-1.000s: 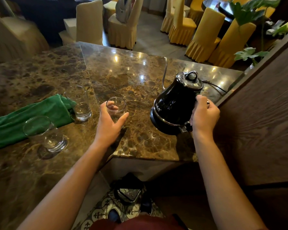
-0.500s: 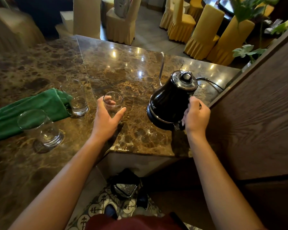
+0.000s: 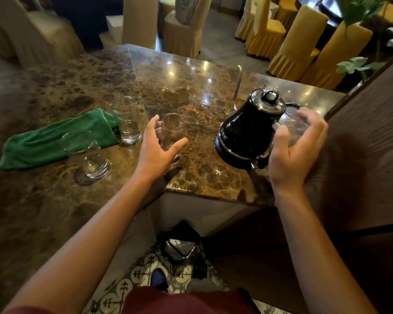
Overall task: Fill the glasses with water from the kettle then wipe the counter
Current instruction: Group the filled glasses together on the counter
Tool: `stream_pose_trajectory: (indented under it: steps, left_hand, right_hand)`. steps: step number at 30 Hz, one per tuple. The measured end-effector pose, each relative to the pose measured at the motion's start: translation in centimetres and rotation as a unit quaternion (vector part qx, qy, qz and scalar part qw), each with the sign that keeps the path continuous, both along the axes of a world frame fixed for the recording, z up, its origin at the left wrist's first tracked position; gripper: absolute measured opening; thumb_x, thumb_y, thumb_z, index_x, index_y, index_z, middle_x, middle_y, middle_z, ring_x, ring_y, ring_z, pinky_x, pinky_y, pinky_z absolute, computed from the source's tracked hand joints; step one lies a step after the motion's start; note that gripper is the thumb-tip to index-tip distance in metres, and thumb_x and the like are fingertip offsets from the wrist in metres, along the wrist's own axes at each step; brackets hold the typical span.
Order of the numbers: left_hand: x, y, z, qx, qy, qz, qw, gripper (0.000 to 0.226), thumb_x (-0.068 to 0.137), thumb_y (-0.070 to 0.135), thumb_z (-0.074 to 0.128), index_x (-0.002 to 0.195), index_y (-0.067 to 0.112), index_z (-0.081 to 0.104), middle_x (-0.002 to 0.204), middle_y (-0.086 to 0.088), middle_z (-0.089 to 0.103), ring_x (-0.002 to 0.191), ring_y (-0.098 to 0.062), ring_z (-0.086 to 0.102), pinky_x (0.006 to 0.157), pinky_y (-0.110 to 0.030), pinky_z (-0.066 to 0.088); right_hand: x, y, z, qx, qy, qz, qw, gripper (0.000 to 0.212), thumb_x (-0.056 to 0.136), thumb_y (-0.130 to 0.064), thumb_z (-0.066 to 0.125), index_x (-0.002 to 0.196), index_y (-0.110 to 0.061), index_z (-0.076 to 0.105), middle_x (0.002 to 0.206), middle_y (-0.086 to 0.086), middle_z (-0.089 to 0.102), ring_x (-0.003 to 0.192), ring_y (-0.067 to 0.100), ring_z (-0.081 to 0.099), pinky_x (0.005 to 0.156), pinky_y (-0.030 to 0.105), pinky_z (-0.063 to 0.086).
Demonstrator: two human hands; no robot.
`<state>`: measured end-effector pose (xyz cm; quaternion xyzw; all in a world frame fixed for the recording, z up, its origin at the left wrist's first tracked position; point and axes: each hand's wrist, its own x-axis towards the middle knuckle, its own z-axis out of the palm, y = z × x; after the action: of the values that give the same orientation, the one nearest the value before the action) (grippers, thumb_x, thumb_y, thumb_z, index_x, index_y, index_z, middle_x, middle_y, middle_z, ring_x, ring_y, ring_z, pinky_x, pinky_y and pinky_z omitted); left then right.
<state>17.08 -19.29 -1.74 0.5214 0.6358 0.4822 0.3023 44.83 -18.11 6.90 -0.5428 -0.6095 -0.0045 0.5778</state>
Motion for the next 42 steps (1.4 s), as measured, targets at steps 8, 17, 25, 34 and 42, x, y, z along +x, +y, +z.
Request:
stream_pose_trajectory:
  steps: [8, 17, 25, 34, 42]
  left_hand:
    - [-0.2, -11.0, -1.0, 0.056, 0.149, 0.076, 0.984, 0.04, 0.096, 0.036, 0.063, 0.124, 0.008, 0.063, 0.13, -0.006, 0.057, 0.123, -0.022, 0.056, 0.103, -0.044, 0.05]
    - [-5.3, -17.7, -1.7, -0.068, 0.396, 0.28, 0.872, 0.067, 0.089, 0.038, 0.07, 0.142, 0.005, 0.046, 0.147, -0.019, 0.045, 0.131, -0.037, 0.046, 0.107, -0.052, 0.043]
    - [-10.8, -13.8, -0.2, -0.05, 0.277, 0.276, 0.919, 0.116, 0.078, 0.078, 0.064, 0.161, 0.024, 0.004, 0.164, -0.011, 0.025, 0.149, -0.027, 0.028, 0.116, -0.041, 0.029]
    - [-13.4, -8.8, -1.2, 0.037, 0.03, 0.151, 0.987, 0.095, 0.079, 0.061, 0.076, 0.156, 0.032, 0.029, 0.145, 0.01, 0.054, 0.126, -0.003, 0.058, 0.105, -0.026, 0.048]
    - [-14.1, -8.1, -2.4, 0.043, -0.02, 0.078, 0.996, 0.067, 0.085, 0.058, 0.071, 0.139, 0.029, 0.043, 0.124, 0.012, 0.064, 0.12, -0.009, 0.062, 0.103, -0.031, 0.049]
  right_hand:
    - [-5.9, -2.6, -3.5, -0.157, -0.11, 0.218, 0.957, 0.027, 0.091, -0.018, 0.066, 0.116, -0.009, 0.071, 0.13, 0.007, 0.063, 0.124, 0.024, 0.057, 0.101, 0.043, 0.051]
    - [-8.0, 0.2, -7.2, -0.309, -0.214, 0.216, 0.901, 0.069, 0.094, -0.034, 0.068, 0.157, -0.014, 0.044, 0.171, 0.017, 0.025, 0.159, 0.037, 0.018, 0.124, 0.062, 0.025]
    - [-12.4, 3.7, -6.4, -0.339, -0.144, 0.303, 0.879, 0.117, 0.086, -0.06, 0.078, 0.169, -0.018, 0.007, 0.177, 0.013, 0.007, 0.163, 0.031, 0.007, 0.129, 0.053, 0.02]
    - [-16.0, 4.3, -6.9, -0.347, -0.011, 0.319, 0.882, 0.097, 0.086, -0.047, 0.084, 0.161, -0.02, 0.029, 0.158, 0.002, 0.05, 0.134, 0.014, 0.056, 0.112, 0.042, 0.049]
    - [-16.2, 4.2, -8.0, -0.335, 0.033, 0.321, 0.885, 0.065, 0.087, -0.036, 0.086, 0.138, -0.019, 0.049, 0.122, -0.006, 0.069, 0.113, 0.008, 0.068, 0.096, 0.026, 0.053]
